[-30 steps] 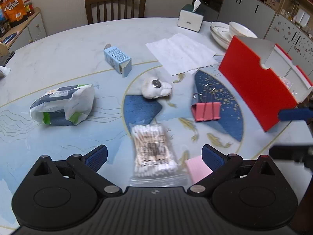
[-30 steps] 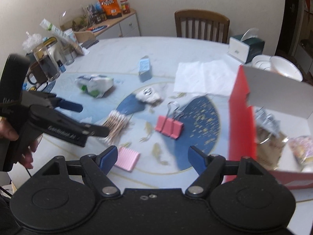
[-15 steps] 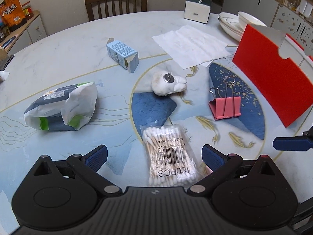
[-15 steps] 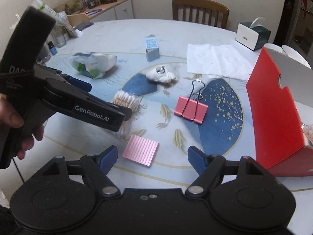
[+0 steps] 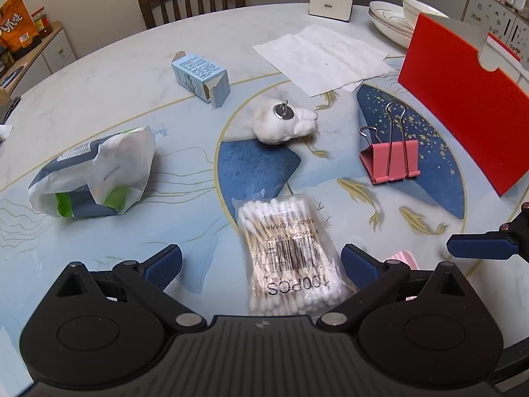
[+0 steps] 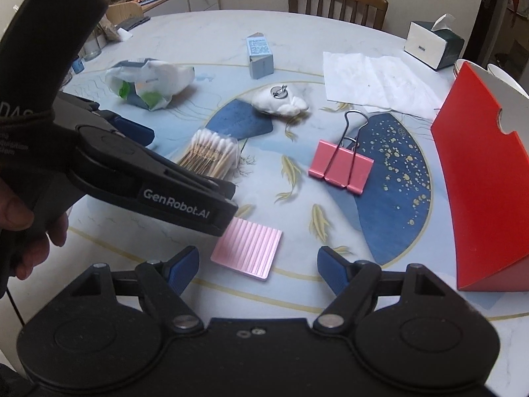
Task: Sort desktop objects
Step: 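Grasp the cotton swab bag with the left tool while the right tool grasps the pink ribbed pad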
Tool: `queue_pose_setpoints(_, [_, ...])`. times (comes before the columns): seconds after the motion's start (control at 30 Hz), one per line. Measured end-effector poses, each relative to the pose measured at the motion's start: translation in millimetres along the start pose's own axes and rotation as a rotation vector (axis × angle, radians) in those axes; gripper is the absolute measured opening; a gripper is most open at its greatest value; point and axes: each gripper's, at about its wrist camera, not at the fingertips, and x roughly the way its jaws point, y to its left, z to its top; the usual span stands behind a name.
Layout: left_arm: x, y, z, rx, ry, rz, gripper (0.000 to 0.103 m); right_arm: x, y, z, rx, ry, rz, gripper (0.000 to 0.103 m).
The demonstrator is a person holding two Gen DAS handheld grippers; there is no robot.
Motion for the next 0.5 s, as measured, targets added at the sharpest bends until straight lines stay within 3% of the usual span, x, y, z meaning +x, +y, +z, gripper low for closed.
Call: queue_pose_setpoints(0.5, [5.0, 4.4, -2.8, -0.019, 0.001, -0.014, 0.099, 11.7, -7.1, -1.5, -0.006, 0.024, -0.033, 0.073])
